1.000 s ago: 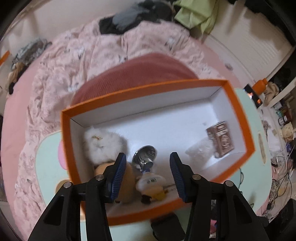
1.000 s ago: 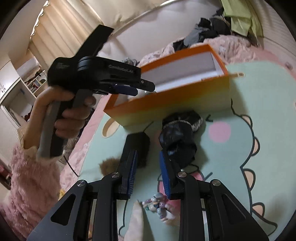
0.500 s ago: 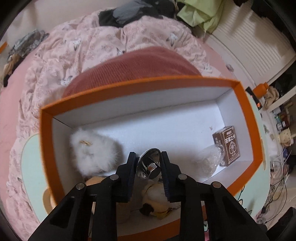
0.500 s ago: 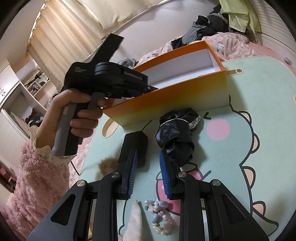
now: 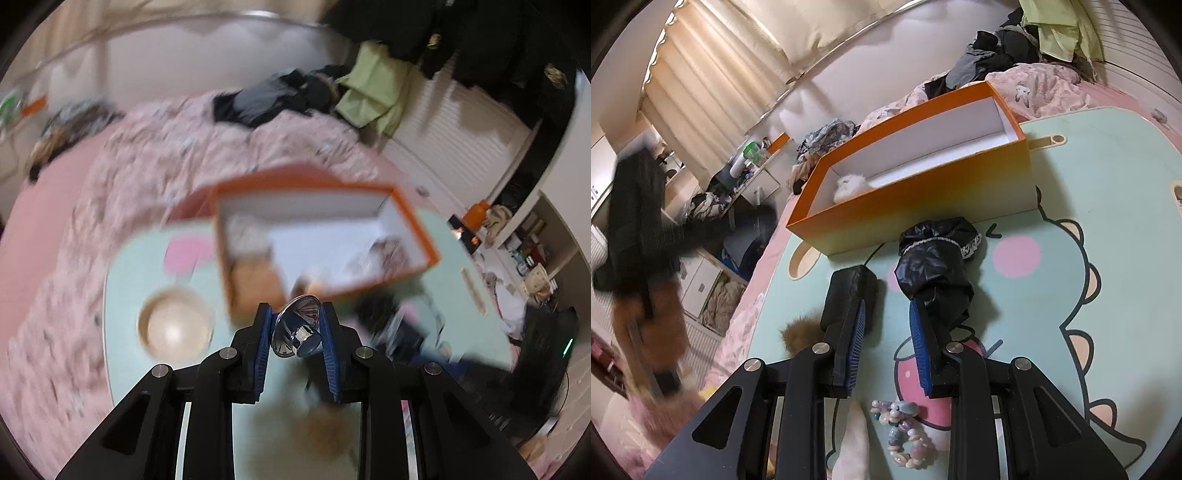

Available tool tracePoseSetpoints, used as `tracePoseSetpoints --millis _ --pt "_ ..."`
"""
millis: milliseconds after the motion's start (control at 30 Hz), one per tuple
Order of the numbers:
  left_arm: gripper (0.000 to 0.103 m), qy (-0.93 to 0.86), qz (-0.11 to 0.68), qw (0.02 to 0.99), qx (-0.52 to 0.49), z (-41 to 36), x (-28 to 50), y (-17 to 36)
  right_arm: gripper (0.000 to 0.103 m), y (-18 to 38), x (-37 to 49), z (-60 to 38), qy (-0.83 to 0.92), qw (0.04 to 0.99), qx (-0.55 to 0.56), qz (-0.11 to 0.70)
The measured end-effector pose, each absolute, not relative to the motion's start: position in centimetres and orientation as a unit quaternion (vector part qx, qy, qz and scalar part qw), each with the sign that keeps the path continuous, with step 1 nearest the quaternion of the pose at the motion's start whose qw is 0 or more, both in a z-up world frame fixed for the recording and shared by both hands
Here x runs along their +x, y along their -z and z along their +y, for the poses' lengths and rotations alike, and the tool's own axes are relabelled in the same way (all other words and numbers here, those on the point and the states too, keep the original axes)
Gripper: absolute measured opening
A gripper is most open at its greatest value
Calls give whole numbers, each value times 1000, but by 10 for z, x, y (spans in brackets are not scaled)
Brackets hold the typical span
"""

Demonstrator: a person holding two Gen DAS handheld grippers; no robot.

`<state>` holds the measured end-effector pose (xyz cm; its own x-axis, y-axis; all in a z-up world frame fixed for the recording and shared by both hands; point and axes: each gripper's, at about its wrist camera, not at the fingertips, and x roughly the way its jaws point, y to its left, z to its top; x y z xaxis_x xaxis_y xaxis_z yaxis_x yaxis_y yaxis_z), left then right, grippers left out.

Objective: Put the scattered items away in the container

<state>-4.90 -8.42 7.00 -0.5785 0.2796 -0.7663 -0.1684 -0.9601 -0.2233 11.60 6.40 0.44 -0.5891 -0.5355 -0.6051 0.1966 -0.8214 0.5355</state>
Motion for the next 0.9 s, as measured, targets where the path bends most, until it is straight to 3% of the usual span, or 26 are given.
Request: tracePoseSetpoints --millis 300,433,467,600,800,867,900 --pt "25 -872 -76 108 -471 -92 -39 -25 26 -69 66 33 866 230 412 -166" --pt "25 -870 -67 103 -477 -88 -36 -15 26 -73 6 0 826 204 512 -115" --pt "26 -871 -66 103 -476 -88 -35 -14 26 -69 -5 -5 816 204 529 -116" --pt "51 -876 -67 106 -466 -89 -31 -17 26 -50 -38 -21 798 176 568 -96" --pt "52 -882 -85 103 -452 -106 -28 -27 27 -25 -55 -28 768 161 615 -80" --pt "52 -883 -89 99 -450 -111 -28 -28 37 -19 -57 -29 755 168 628 -83" --pt "52 -883 -90 98 -450 -112 -28 -28 38 -14 -59 -29 747 171 637 -89"
